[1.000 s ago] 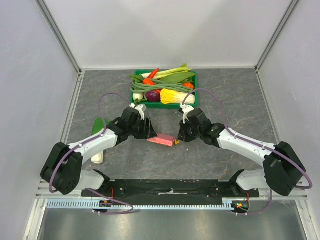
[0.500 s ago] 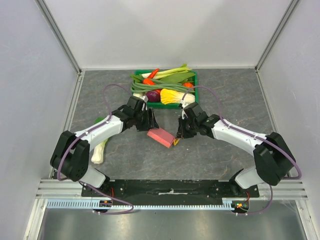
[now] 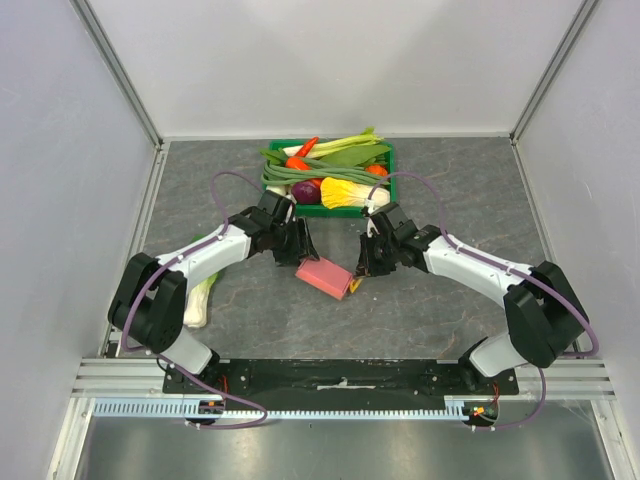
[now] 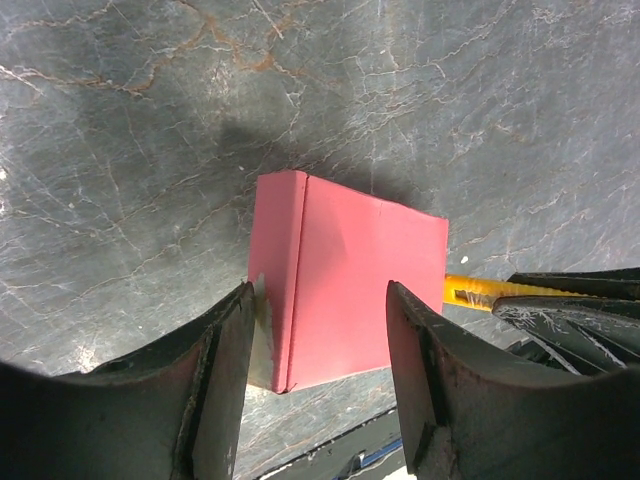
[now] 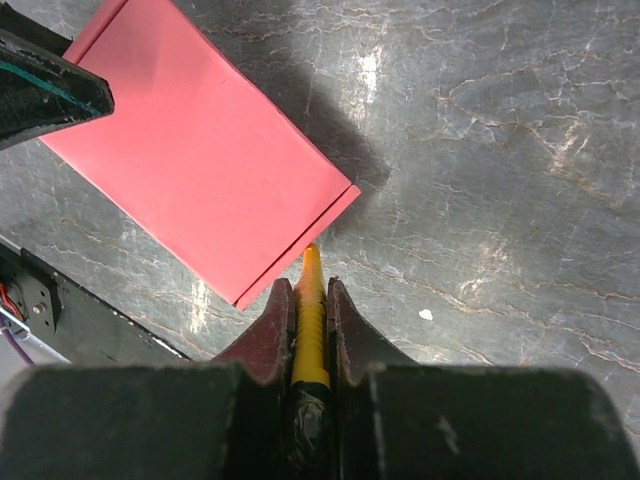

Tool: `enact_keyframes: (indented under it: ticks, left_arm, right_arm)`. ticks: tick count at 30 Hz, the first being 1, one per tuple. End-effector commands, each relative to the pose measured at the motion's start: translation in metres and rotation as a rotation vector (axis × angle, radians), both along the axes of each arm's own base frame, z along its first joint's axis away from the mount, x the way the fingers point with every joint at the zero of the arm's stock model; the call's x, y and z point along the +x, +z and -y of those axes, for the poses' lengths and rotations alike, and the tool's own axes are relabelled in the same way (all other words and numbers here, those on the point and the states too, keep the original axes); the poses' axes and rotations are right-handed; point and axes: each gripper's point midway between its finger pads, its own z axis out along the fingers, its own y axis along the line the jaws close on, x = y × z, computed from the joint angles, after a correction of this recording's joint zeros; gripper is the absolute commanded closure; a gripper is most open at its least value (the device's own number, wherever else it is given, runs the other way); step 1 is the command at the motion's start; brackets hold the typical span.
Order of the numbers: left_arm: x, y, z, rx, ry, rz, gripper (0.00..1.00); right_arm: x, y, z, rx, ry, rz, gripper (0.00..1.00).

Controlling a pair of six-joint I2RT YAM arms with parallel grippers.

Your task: Unpack the express box

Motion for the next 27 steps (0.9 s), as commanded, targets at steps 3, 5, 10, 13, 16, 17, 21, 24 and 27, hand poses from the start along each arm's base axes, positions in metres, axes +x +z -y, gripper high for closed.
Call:
enact_keyframes:
  ticks: [3,5,10,13,16,17,21,24,27]
  left_arm:
    - [-0.021,0.007,0.019,-0.101,-0.031,-0.059,0.41]
    - [-0.022,0.001,0.013,-0.076,-0.021,-0.056,0.4]
    - [-0.015,-0.002,-0.001,-0.005,0.02,-0.007,0.39]
    - [-0.01,-0.003,-0.013,0.052,0.045,0.03,0.39]
    - [-0.008,0.002,-0.01,0.032,0.033,0.052,0.38]
    - [-0.007,0.005,-0.007,0.016,0.029,0.059,0.38]
    - [-0.004,0.016,0.002,-0.032,0.018,0.074,0.38]
    - [-0.007,0.013,-0.003,-0.016,0.021,0.075,0.38]
    - [-0.018,0.007,-0.008,-0.015,0.015,0.064,0.39]
  right_arm:
    - [0.035,0.062,-0.032,0.148,0.046,0.209,1.0]
    - [0.033,0.062,-0.027,0.126,0.058,0.216,1.0]
    - [0.032,0.062,-0.011,0.036,0.081,0.248,1.0]
    - [0.032,0.065,0.005,-0.031,0.065,0.279,1.0]
    - [0.038,0.078,0.007,-0.037,0.066,0.329,1.0]
    - [0.04,0.081,0.006,-0.036,0.067,0.337,1.0]
    - [0.05,0.095,-0.004,-0.009,0.072,0.365,1.0]
    - [0.057,0.095,-0.006,-0.014,0.078,0.395,1.0]
    - [0.064,0.09,-0.016,0.001,0.113,0.405,1.0]
